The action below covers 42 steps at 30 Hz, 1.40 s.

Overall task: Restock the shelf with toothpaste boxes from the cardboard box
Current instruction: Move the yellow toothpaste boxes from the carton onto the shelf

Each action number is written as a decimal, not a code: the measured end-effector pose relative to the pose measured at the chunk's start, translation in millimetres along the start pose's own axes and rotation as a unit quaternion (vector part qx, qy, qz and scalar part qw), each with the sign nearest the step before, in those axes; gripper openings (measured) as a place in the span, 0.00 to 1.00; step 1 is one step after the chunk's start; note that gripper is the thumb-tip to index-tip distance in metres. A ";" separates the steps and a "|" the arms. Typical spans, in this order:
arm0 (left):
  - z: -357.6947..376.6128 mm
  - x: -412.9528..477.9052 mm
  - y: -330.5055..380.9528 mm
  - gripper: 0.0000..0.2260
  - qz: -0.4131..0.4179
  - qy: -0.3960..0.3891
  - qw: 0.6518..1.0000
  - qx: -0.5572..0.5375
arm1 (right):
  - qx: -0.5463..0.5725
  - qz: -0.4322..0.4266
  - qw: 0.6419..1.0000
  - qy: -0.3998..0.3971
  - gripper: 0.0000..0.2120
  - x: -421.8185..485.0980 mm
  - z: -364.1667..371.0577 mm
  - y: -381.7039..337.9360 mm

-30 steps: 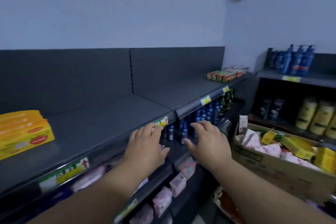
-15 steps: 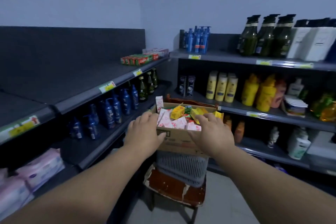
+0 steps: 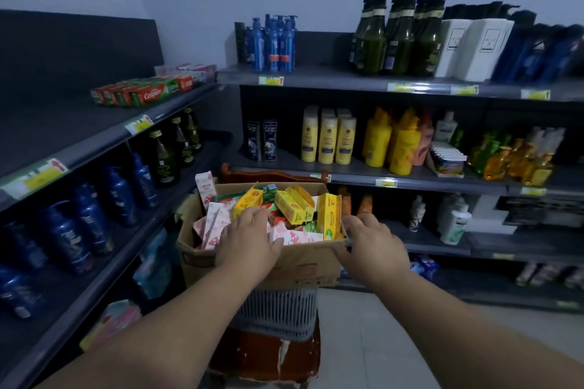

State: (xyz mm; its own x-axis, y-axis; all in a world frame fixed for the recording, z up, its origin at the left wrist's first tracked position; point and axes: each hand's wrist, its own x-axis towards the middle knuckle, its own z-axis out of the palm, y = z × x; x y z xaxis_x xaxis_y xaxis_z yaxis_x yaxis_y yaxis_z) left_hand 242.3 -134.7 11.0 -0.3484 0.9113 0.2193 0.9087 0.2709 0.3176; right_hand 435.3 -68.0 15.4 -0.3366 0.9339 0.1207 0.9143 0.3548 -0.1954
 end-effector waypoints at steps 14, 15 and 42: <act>68.2 148.3 -70.3 0.30 0.031 -0.060 0.998 -0.009 | 0.036 0.134 0.988 -0.066 0.32 138.5 72.5 -12.6; 71.6 152.3 -74.6 0.31 0.017 -0.054 0.998 -0.012 | 0.045 0.143 0.986 -0.068 0.34 145.6 76.7 -11.4; 101.9 181.0 -91.2 0.27 -0.165 0.003 0.986 0.024 | 0.100 0.210 0.972 -0.032 0.39 219.7 118.1 16.9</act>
State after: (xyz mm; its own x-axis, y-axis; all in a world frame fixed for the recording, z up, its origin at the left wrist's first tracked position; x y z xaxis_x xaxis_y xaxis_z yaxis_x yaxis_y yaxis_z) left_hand 119.8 37.1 -72.3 -0.6282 0.7692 0.1171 0.7553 0.5667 0.3292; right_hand 350.2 148.5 -76.3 0.0370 0.9969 -0.0701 0.9141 -0.0621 -0.4008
